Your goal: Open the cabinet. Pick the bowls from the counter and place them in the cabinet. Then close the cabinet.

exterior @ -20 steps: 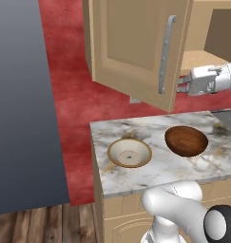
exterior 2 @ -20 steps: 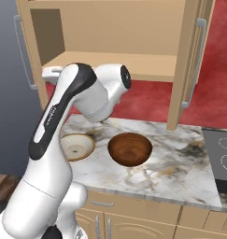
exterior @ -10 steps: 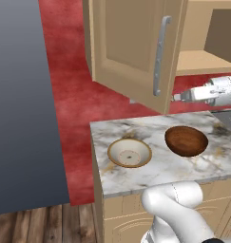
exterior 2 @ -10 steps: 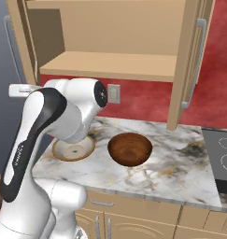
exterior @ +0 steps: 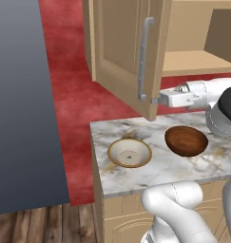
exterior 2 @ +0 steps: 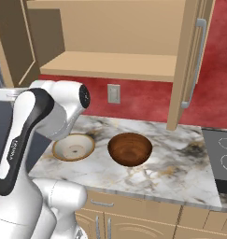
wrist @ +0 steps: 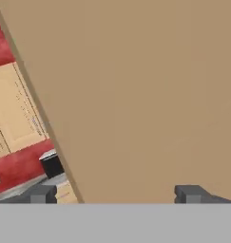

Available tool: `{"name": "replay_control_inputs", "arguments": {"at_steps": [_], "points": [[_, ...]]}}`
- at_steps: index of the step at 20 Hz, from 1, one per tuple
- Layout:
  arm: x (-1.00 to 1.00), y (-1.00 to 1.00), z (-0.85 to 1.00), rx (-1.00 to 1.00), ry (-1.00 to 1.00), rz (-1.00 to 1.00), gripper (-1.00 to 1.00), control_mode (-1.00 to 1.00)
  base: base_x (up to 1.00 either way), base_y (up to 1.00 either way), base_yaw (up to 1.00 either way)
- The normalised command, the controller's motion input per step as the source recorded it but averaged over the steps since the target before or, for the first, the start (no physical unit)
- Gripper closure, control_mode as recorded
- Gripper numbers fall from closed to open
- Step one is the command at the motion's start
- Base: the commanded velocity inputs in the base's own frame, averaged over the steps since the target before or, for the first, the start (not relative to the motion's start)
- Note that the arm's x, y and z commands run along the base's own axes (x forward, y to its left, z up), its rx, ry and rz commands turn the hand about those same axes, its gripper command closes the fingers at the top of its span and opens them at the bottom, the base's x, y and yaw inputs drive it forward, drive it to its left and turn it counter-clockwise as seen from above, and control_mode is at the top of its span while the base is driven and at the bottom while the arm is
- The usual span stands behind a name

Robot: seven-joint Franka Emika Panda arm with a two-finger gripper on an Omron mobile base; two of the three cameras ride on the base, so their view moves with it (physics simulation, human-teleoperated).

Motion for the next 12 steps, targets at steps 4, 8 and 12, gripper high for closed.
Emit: {"name": "replay_control_inputs", "arguments": {"at_steps": [4,8,12], "points": [[0.0,0.49,0.0,0.0,-0.02,0.16,-1.0,-1.0,0.0,0.0,0.0],[0.0,0.47,0.0,0.0,-0.02,0.14,-1.0,-1.0,0.0,0.0,0.0],[0.0,0.35,0.0,0.0,-0.03,0.12,-1.0,-1.0,0.0,0.0,0.0]]}}
